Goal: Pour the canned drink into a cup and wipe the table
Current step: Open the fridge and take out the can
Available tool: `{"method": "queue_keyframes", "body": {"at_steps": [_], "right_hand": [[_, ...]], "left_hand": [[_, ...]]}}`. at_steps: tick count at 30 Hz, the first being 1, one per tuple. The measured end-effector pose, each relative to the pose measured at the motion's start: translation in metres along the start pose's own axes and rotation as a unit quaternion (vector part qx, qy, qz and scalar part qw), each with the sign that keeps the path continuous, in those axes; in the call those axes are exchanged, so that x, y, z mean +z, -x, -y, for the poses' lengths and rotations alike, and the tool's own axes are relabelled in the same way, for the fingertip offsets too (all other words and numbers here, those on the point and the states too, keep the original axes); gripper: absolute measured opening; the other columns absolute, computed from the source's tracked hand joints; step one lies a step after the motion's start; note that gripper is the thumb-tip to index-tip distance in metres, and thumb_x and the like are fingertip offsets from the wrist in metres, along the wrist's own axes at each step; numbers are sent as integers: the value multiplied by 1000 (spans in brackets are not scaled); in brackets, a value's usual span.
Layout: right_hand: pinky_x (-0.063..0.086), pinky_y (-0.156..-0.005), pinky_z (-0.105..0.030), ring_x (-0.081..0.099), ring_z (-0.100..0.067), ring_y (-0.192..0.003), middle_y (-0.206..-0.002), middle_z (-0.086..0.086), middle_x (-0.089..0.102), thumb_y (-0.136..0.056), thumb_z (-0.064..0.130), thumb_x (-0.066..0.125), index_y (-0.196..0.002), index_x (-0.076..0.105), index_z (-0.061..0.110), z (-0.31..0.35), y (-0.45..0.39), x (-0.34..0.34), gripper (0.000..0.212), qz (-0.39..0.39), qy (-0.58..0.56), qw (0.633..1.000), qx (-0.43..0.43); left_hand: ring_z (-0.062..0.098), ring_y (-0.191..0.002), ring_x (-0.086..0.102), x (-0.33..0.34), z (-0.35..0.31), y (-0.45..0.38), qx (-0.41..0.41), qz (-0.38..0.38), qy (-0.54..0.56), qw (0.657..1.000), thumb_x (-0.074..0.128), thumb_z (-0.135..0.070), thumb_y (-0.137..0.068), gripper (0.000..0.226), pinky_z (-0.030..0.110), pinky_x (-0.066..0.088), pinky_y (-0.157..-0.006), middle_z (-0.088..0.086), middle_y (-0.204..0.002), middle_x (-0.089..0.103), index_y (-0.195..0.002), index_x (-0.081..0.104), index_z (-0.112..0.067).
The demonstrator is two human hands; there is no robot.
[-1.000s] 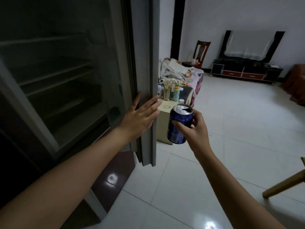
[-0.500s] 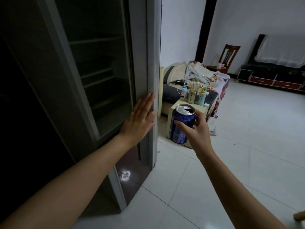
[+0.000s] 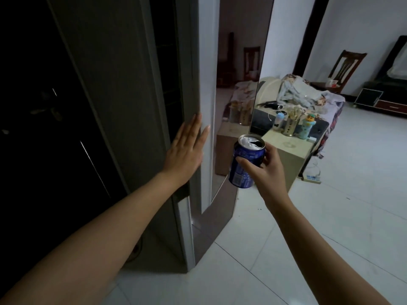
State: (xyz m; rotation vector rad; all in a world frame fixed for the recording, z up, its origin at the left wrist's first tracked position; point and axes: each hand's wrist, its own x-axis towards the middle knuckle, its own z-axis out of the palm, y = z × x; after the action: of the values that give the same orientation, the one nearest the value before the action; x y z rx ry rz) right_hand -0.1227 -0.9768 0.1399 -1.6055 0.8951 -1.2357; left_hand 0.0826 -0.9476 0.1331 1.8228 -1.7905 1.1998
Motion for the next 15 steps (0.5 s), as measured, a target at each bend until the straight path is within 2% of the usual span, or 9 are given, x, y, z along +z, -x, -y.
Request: {"method": "queue_keyframes", "body": {"at_steps": [2,4,6,8,11,15], "right_hand": [[47,-88,-28,56,-12,-106,-116,1,57,-73,15,75,-125,44,14,-2,-4,10,61,12,2,1000,2],[48,-87,-29,56,-14,-108,-119,-1,57,-73,16,75,-126,44,14,-5,-8,19,62,27,1,1000,7],[49,-88,-30,56,-15,-109,-121,-2,57,-72,17,75,-126,43,15,-9,-12,27,63,40,-3,999,10],[49,-87,-29,56,-15,-109,-120,0,57,-72,18,75,-125,43,17,-12,-16,34,62,52,-5,999,13],[49,-85,-27,56,-14,-108,-121,0,56,-72,20,75,-128,41,18,-16,-21,43,65,69,-10,997,22],[48,-77,-20,56,-12,-107,-122,0,56,-72,20,75,-128,40,16,-21,-24,50,67,83,-11,996,31]], "left_hand": [[28,-137,15,3,13,3,-8,2,-35,999,74,-30,-71,84,40,20,-111,24,-146,31,-140,33,-4],[30,-134,20,6,26,5,-20,17,-49,998,76,-32,-70,87,41,22,-107,24,-145,33,-140,32,-4],[29,-135,16,10,37,8,-35,35,-60,997,74,-33,-72,88,41,20,-108,23,-148,27,-142,27,-4],[29,-136,9,13,47,10,-51,62,-70,994,69,-33,-78,88,40,14,-110,21,-151,10,-144,20,-4],[26,-138,-6,20,59,11,-76,116,-61,988,58,-32,-88,86,40,2,-113,16,-148,-14,-146,-2,-7],[25,-138,-9,25,69,10,-94,134,-67,984,55,-31,-90,87,40,3,-114,15,-149,-16,-143,-11,-9]]}}
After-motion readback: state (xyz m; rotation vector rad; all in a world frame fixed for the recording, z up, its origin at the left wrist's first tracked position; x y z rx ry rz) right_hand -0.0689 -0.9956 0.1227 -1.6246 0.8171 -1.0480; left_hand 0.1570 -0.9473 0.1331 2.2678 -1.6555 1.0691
